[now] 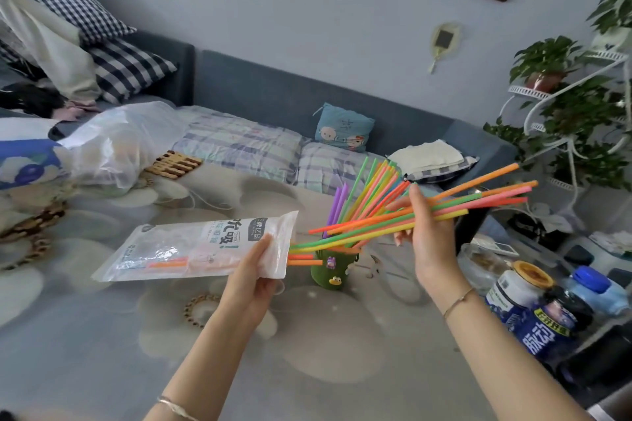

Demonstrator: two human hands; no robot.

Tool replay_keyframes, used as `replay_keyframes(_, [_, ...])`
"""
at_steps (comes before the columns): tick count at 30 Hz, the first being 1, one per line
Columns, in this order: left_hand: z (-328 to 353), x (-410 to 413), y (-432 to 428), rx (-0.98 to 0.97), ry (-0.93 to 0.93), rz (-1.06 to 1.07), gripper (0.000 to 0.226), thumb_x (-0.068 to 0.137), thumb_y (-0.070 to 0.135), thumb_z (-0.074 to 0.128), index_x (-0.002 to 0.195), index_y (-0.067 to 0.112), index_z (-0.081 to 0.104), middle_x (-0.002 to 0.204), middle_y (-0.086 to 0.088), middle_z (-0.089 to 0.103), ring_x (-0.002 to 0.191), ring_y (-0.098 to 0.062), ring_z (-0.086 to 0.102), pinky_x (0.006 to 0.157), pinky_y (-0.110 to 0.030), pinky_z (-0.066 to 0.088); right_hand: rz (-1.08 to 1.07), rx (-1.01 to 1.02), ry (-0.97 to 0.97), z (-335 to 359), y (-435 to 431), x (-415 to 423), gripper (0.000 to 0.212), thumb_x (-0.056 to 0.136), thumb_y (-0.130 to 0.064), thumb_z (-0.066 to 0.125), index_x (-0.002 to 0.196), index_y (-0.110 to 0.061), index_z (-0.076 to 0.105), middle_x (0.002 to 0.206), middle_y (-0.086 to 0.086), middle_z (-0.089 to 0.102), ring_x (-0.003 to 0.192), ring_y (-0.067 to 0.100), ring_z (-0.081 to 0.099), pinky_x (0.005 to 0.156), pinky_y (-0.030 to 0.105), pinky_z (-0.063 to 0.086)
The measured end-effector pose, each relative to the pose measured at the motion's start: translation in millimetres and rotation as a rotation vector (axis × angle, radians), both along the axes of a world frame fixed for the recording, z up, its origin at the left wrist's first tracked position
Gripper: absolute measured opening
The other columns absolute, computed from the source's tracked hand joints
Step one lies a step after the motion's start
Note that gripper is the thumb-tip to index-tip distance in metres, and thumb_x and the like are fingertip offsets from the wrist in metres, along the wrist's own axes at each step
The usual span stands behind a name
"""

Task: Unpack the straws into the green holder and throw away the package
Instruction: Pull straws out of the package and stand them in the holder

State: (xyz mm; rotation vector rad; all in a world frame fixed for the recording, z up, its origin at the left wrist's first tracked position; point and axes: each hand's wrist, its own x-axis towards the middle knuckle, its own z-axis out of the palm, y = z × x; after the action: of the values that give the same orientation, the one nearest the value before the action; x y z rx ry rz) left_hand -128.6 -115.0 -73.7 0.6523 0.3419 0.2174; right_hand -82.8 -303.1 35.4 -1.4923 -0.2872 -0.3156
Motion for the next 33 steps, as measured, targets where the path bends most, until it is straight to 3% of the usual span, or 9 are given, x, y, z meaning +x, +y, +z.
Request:
replay_keyframes(2, [1.6,-1.3,1.3,-0.003,-0.005,-0.011,0.013,0.094,0.020,0.058,0.096,0.008,0.060,0.061,-0.001,0.066,0.047,-0.008,0.055,0.038,-0.015,0.041,-0.032,-0.018,-0.029,13.4,-8.7,5.2,0.045,0.097,-0.028,0.045,0.061,-0.006,0.059,0.041,-0.002,0.056,0.032,0.009,0.044,0.034,0.021,0.035])
replay_keyframes(6, [-2.3,1.5,6.2,-0.058,0.021,0.023,0.031,0.091,0.020,0.062,0.117,0.006,0.058,0.087,-0.005,0.064,0.073,-0.014,0.059,0.042,-0.015,0.049,-0.060,-0.081,-0.053,31.9,-19.2,21.9,0.042,0.097,-0.026,0.044,0.065,-0.002,0.058,0.043,-0.002,0.059,0.030,0.008,0.044,0.032,0.018,0.034])
replay_keyframes(12, [-3.2,3.2,5.2,-0.036,0.008,0.019,0.027,0.091,0.018,0.061,0.115,0.006,0.058,0.084,-0.005,0.061,0.068,-0.013,0.057,0.041,-0.016,0.048,-0.133,-0.247,-0.099,47.5,-19.7,53.8,0.041,0.095,-0.028,0.047,0.060,-0.010,0.056,0.059,0.012,0.057,0.031,0.008,0.045,0.037,0.022,0.039])
replay_keyframes(15, [-4.9,5.0,8.2,-0.046,-0.006,0.030,0.037,0.090,0.018,0.063,0.124,0.003,0.058,0.097,-0.007,0.062,0.078,-0.015,0.058,0.046,-0.017,0.051,-0.187,-0.408,-0.140,55.9,-16.0,64.3,0.043,0.094,-0.033,0.047,0.060,-0.010,0.060,0.051,0.003,0.053,0.032,0.003,0.046,0.042,0.020,0.042])
replay_keyframes(18, [-4.3,6.0,9.2,-0.054,-0.017,0.051,0.046,0.090,0.018,0.064,0.133,0.005,0.055,0.115,-0.007,0.062,0.089,-0.014,0.061,0.053,-0.016,0.055,-0.168,-0.625,-0.148,59.1,-9.1,71.9,0.048,0.095,-0.035,0.047,0.060,-0.004,0.060,0.032,-0.008,0.041,0.029,0.001,0.042,0.036,0.009,0.033])
replay_keyframes(20, [-4.0,6.3,10.2,-0.047,-0.021,0.051,0.043,0.090,0.018,0.063,0.130,0.006,0.056,0.114,-0.007,0.061,0.087,-0.013,0.060,0.050,-0.016,0.054,-0.110,-0.691,-0.124,55.6,-2.8,76.9,0.046,0.095,-0.034,0.048,0.053,-0.015,0.053,0.029,-0.013,0.042,0.031,-0.002,0.045,0.036,0.008,0.031])
replay_keyframes(24, [-4.1,7.0,13.3,-0.059,-0.042,0.038,0.041,0.091,0.017,0.062,0.130,0.005,0.057,0.111,-0.006,0.061,0.085,-0.013,0.061,0.048,-0.017,0.053,-0.068,-0.844,-0.129,44.4,7.8,87.2,0.042,0.094,-0.039,0.048,0.062,-0.018,0.065,0.046,-0.011,0.055,0.050,0.004,0.055,0.056,0.021,0.040])
replay_keyframes(28, [-1.9,6.7,16.7,-0.074,-0.080,0.036,0.041,0.092,0.014,0.060,0.132,0.006,0.056,0.106,-0.002,0.068,0.077,-0.007,0.069,0.053,-0.016,0.055,-0.054,-1.003,-0.134,37.8,7.5,95.8,0.047,0.093,-0.044,0.048,0.051,-0.029,0.062,0.043,-0.007,0.049,0.063,0.022,0.057,0.082,0.038,0.045])
replay_keyframes(33, [2.3,4.3,17.3,-0.059,-0.069,0.063,0.039,0.092,0.013,0.060,0.130,0.007,0.057,0.090,0.001,0.070,0.062,-0.003,0.070,0.048,-0.016,0.053,-0.182,-0.734,-0.088,49.6,3.7,106.3,0.051,0.091,-0.038,0.053,0.046,-0.020,0.037,0.037,-0.009,0.033,0.038,0.009,0.038,0.048,0.027,0.032])
